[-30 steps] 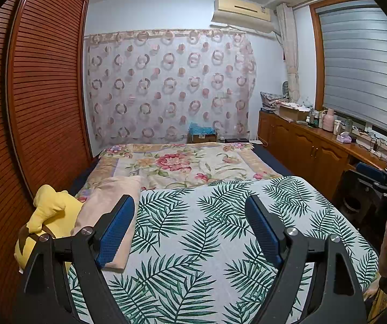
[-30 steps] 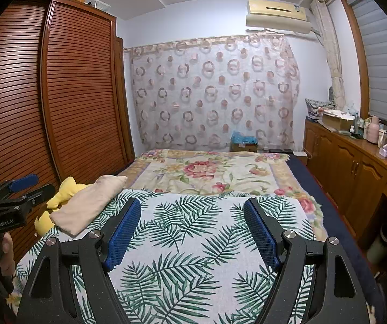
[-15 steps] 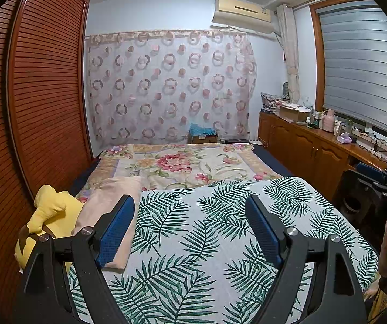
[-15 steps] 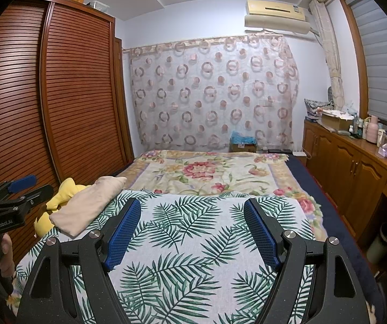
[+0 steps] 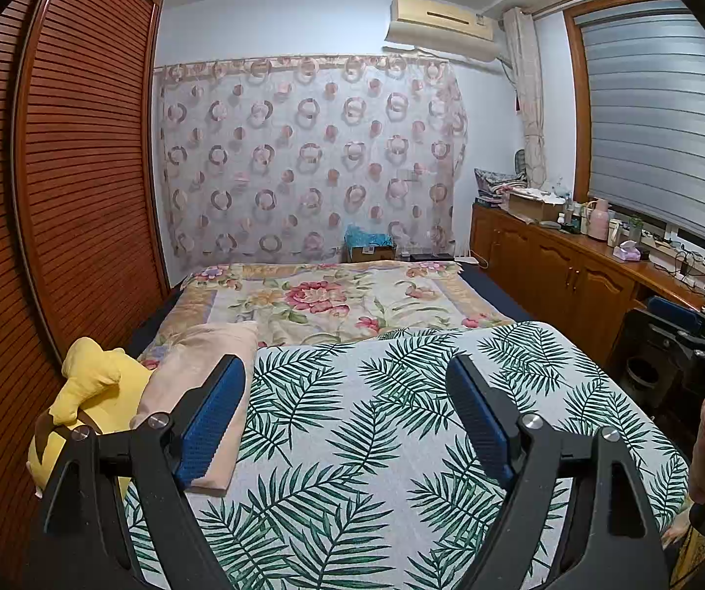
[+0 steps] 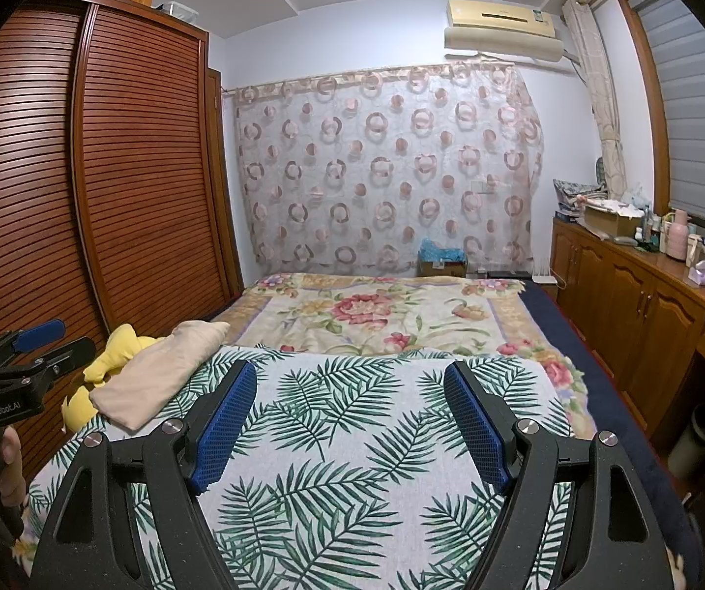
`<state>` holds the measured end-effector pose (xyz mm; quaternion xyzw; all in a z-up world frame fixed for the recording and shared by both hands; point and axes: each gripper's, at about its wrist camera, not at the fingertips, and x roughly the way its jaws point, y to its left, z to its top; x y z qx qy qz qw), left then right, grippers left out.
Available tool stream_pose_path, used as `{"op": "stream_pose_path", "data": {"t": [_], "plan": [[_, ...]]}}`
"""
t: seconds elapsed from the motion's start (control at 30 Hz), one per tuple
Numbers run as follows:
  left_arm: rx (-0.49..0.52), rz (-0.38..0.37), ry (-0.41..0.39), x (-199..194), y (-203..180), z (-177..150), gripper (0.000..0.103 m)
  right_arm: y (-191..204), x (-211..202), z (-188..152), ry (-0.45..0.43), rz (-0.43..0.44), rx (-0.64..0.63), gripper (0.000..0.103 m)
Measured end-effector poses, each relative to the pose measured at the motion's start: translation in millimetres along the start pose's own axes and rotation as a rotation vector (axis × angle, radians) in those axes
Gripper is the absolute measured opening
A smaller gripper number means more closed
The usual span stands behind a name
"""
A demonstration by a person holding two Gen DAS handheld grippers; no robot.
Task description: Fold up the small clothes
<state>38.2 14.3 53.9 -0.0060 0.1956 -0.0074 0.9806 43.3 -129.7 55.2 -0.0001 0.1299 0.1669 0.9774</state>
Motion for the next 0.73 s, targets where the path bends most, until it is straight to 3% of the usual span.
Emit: {"op": "stream_pose_path", "data": {"t": [0.73], "plan": [[0.0, 0.001, -0.001, -0.2, -0.1, -1.4, 0.085, -1.6, -1.8, 1.1, 0.0, 0.001, 0.0, 0.08]]}}
